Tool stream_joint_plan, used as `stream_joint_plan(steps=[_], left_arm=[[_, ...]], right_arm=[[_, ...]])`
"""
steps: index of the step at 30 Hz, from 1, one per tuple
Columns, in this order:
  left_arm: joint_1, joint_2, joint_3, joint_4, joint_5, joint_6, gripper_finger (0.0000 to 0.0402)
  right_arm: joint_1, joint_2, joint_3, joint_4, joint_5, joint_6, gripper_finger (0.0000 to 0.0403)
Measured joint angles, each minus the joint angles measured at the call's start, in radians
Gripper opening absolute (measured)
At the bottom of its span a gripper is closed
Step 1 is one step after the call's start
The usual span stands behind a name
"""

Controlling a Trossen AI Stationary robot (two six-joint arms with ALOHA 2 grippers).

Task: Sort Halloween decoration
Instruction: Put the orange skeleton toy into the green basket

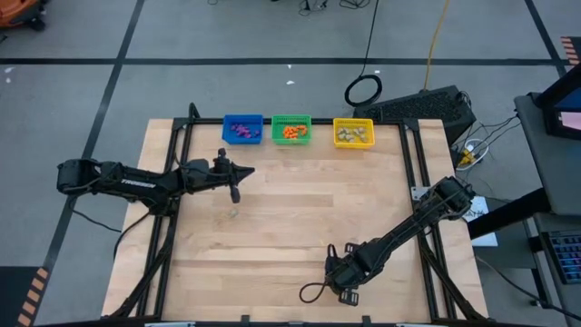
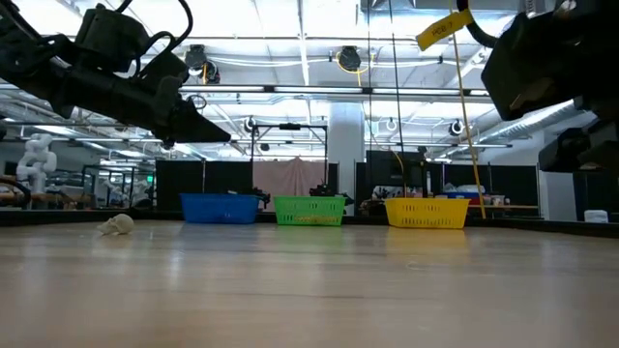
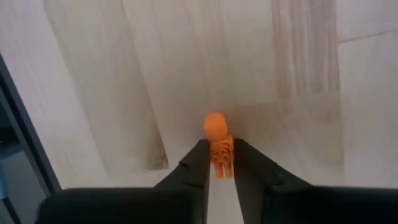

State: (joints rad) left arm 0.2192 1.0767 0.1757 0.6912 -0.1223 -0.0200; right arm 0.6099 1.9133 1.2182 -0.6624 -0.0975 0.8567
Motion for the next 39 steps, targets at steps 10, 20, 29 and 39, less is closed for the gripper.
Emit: stream_joint_plan(steps=[10,20,29,39], left_arm=[[0.0,0.0,0.0,-0.001,-0.001,0.0,0.0],[0.0,0.0,0.0,-0.001,-0.001,-0.002,0.0],[0.0,0.0,0.001,0.0,-0.001,-0.028,0.0],[0.0,0.0,0.001,0.0,-0.005,-0.028,0.0]], right_arm=[[-0.061,0.009,0.166,-0.14,0.067,-0.17,0.0017],[-0.189,0.007,0.367,-0.362,0.233,-0.323,0.0017],[-0.442,0.006,0.508,-0.483,0.395,-0.47,0.0017],[-0.878,0.019,0.54,-0.238,0.38,-0.732,0.0018]])
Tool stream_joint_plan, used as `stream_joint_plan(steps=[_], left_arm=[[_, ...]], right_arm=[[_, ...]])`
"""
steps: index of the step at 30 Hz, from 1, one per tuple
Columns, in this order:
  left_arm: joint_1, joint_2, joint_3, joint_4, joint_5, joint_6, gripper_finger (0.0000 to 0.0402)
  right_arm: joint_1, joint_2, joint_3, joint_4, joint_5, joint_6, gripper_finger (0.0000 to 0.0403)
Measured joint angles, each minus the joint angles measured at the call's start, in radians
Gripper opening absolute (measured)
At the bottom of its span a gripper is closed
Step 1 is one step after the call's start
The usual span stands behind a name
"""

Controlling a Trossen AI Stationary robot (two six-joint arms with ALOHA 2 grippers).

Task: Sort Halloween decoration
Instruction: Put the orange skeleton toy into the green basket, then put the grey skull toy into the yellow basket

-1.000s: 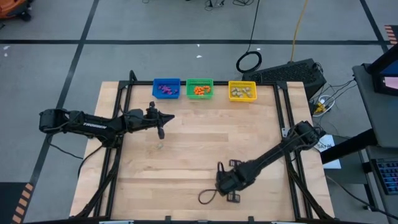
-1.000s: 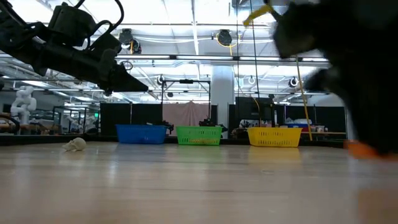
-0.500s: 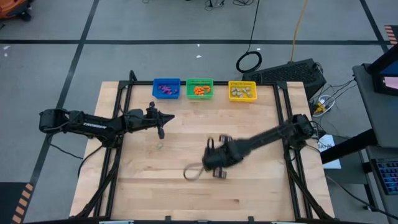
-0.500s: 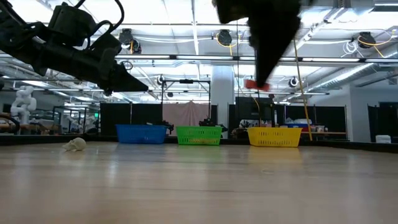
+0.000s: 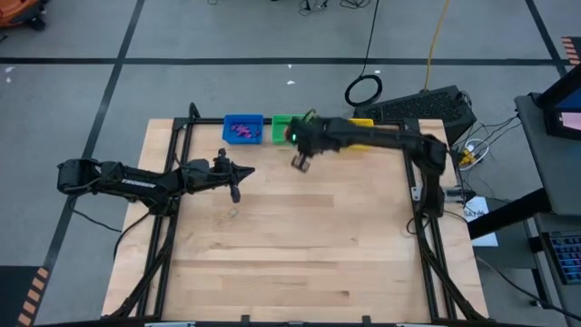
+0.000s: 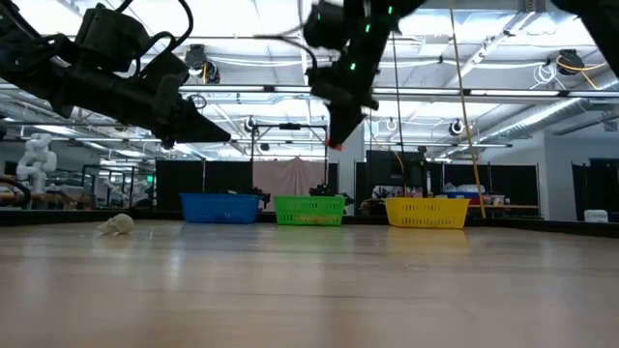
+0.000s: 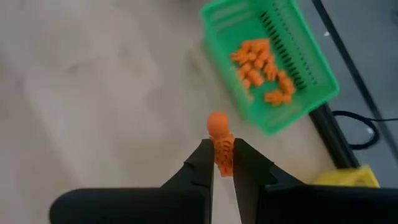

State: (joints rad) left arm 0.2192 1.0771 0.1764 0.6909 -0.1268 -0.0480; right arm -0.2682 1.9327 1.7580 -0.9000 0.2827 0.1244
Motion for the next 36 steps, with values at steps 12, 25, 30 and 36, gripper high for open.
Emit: stream_joint_plan(steps=[12,25,30,36], left_arm=[[0.0,0.0,0.0,-0.027,0.008,0.0,0.0],[0.0,0.001,0.0,-0.096,0.02,0.0,0.0],[0.0,0.001,0.0,-0.145,0.021,0.0,0.0],[0.0,0.0,0.0,-0.178,0.021,0.0,0.0]], right_arm=[[-0.265,0.171,0.064,0.162,-0.156,-0.107,0.0018],[-0.308,0.353,0.246,0.14,-0.235,-0.145,0.0029],[-0.307,0.346,0.246,0.14,-0.233,-0.153,0.0073],[-0.301,0.345,0.277,0.097,-0.229,-0.141,0.0139]])
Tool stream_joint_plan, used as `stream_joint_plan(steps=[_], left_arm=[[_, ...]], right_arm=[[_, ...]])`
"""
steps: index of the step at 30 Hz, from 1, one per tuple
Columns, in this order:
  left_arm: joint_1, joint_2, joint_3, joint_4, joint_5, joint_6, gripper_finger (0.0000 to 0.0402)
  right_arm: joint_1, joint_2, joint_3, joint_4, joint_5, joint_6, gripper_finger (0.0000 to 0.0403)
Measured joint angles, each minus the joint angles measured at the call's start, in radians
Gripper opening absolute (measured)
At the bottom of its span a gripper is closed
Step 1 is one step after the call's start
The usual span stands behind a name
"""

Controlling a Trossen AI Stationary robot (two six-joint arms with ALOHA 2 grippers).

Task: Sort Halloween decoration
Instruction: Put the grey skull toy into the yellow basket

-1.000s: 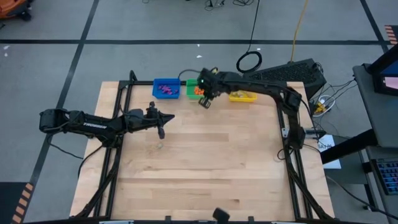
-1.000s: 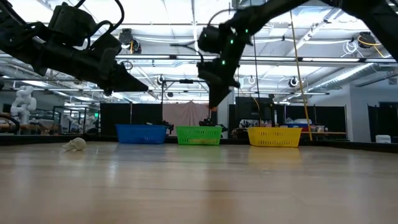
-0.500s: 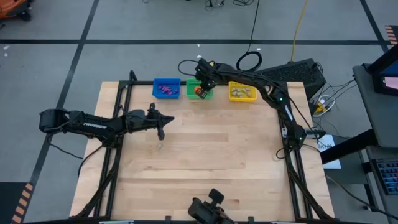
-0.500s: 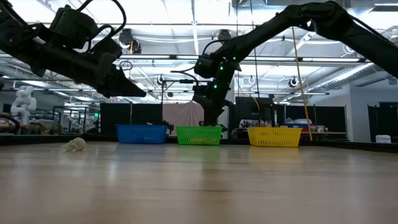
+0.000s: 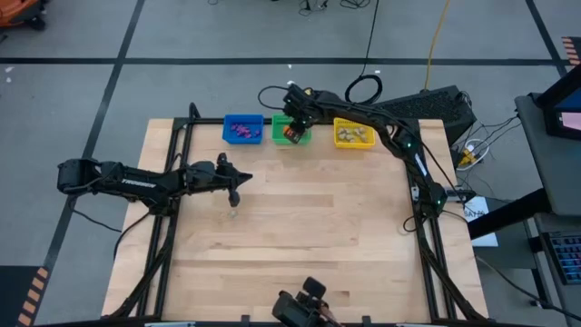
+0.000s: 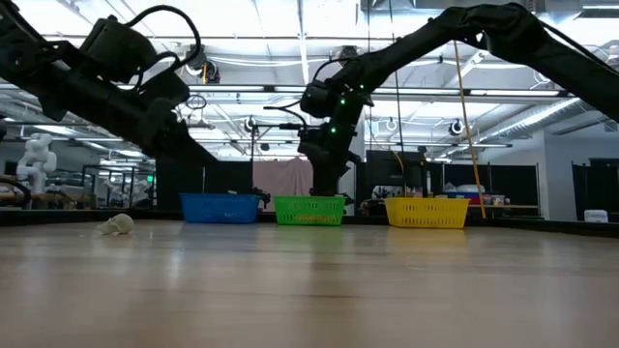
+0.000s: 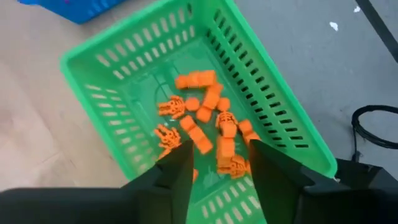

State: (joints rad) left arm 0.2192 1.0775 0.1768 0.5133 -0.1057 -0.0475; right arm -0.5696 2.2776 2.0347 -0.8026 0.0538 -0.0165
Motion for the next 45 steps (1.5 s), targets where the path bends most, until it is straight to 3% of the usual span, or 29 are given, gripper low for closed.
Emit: stream_joint_plan(steps=[4,10,12,17,19,32,37,45], left_arm=[[0.0,0.0,0.0,-0.007,-0.018,0.001,0.0],[0.0,-0.001,-0.064,0.066,-0.043,-0.025,0.0],[0.0,-0.001,-0.09,0.102,-0.049,-0.026,0.0],[0.001,-0.001,-0.133,0.183,-0.071,-0.026,0.0],[0.001,-0.001,-0.139,0.184,-0.094,-0.026,0.0],[0.002,-0.001,-0.147,0.115,-0.249,-0.007,0.0],[0.002,-0.031,-0.171,0.093,-0.199,0.044,0.0],[0.002,-0.156,-0.171,-0.003,-0.051,0.092,0.0]], right_arm=[[0.021,-0.027,0.024,-0.035,0.0,-0.04,0.0137],[0.108,-0.086,0.026,-0.033,-0.015,-0.115,0.0028],[0.147,-0.086,0.026,-0.028,-0.063,-0.133,0.0009],[0.255,-0.088,-0.014,0.11,-0.294,-0.154,0.0006],[0.3,-0.086,-0.038,0.166,-0.336,-0.154,0.0002],[0.477,-0.086,-0.272,0.663,-0.345,-0.113,0.0001],[0.497,-0.085,-0.329,0.772,-0.345,-0.098,0.0001],[0.516,-0.085,-0.333,0.792,-0.344,-0.097,0.0001]])
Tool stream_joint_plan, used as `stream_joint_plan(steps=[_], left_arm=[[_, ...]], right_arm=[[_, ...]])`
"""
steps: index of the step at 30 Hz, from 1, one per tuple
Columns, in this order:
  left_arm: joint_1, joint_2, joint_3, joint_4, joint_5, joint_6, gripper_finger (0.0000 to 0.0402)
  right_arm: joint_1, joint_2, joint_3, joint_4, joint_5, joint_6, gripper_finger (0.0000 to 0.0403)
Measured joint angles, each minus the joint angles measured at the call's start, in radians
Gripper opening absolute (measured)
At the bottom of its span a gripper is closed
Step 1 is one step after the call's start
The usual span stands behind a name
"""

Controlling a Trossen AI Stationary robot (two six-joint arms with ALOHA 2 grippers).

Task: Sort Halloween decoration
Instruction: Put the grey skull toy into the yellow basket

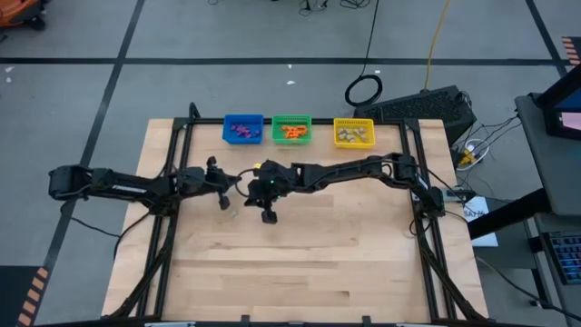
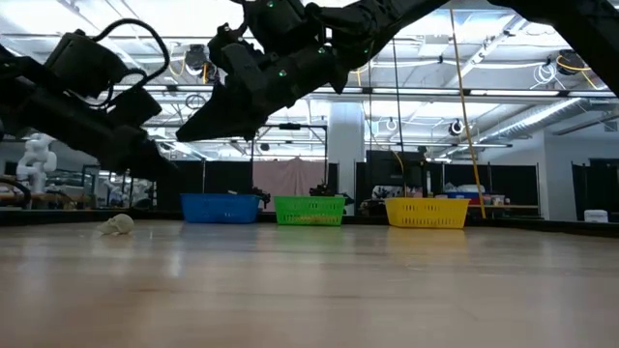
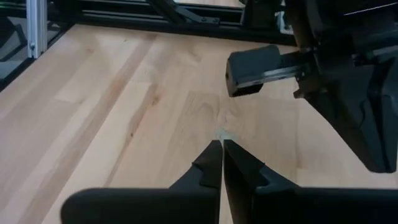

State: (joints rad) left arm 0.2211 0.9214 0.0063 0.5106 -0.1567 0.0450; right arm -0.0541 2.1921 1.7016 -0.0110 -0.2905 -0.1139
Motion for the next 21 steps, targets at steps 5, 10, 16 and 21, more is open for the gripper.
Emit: stream_joint_plan(steps=[5,10,16,21], left_arm=[[0.004,-0.103,0.0,-0.096,0.089,0.022,0.0],[0.036,-0.219,0.0,-0.212,0.146,0.027,0.0],[0.101,-0.371,-0.001,-0.297,0.229,0.04,0.0],[0.145,-0.49,-0.001,-0.37,0.333,0.023,0.0]], right_arm=[[0.011,0.03,0.0,0.054,-0.002,-0.004,0.0002],[0.016,0.06,0.0,0.096,-0.029,0.001,0.0004],[0.027,0.1,0.0,0.15,-0.027,0.013,0.0051],[0.028,0.153,0.0,0.231,-0.027,0.023,0.0118]])
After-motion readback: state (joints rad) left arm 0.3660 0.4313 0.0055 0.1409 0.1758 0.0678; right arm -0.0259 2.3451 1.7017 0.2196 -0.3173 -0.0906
